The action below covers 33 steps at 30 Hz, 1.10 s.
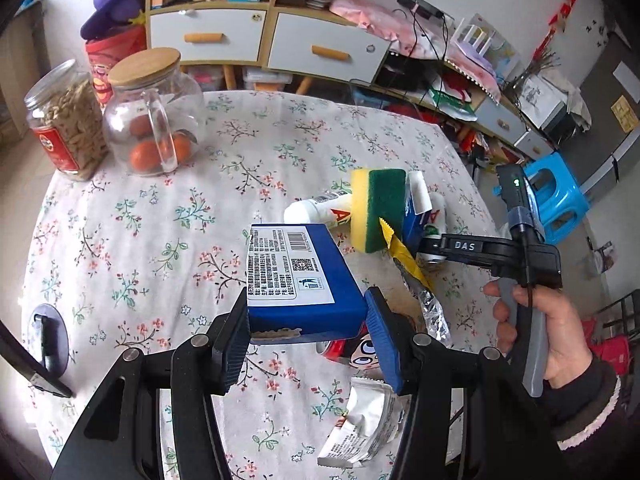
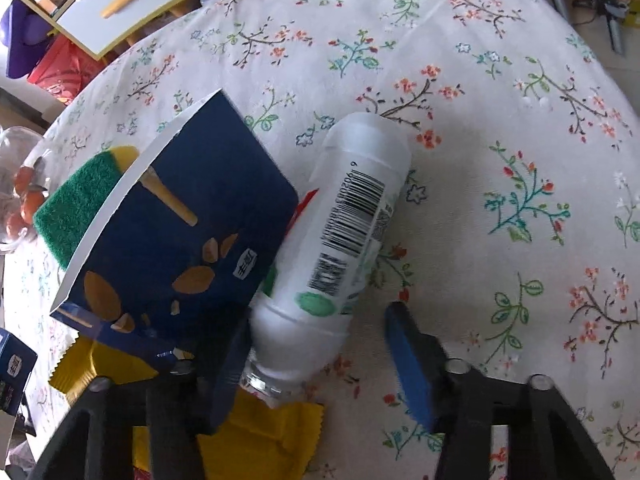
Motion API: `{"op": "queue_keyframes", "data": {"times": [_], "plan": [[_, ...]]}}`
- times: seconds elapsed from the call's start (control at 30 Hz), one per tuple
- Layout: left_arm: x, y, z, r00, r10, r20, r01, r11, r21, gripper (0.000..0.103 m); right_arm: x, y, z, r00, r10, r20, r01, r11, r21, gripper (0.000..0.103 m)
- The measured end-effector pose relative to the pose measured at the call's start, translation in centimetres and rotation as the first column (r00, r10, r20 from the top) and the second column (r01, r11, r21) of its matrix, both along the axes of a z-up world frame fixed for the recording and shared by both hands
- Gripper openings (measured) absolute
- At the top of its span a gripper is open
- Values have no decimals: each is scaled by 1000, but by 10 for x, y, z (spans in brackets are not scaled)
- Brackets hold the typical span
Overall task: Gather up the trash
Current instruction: 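Grasp the white bottle with the right tool, then carry the blue box and white bottle over the bin and release both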
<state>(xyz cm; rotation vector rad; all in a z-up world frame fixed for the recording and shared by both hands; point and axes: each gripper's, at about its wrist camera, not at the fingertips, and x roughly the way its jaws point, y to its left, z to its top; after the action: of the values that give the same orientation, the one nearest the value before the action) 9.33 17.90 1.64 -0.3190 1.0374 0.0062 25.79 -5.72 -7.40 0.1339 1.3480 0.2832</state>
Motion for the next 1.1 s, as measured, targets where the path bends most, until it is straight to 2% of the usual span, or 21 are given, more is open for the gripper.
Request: {"op": "queue_keyframes", "data": {"times": [0.03,0.2,0.67,0.9,1.1], "plan": [[0,-1,0,1000,1,-2,-1,1000,0,57,0,-1,1,1000,1,0,-1,1000,2,43],[2,-5,1,1000,3,1,-3,1000,-4,57,-4,-16,5,1000,-4,-10,4,1000,24,43],[9,-38,16,998,-8,58,10,999,-37,57,-21,-86,46,997,-35,66,34,999,16,41],[22,-77,22,994,-61,94,67,996,-55,57,-29,-139,60,991,-104,79,102,994,37,41],[39,-120,20,988,-118,100,126,989,-74,57,-32,-202,68,974,-210,81,206,977,60,41]]}}
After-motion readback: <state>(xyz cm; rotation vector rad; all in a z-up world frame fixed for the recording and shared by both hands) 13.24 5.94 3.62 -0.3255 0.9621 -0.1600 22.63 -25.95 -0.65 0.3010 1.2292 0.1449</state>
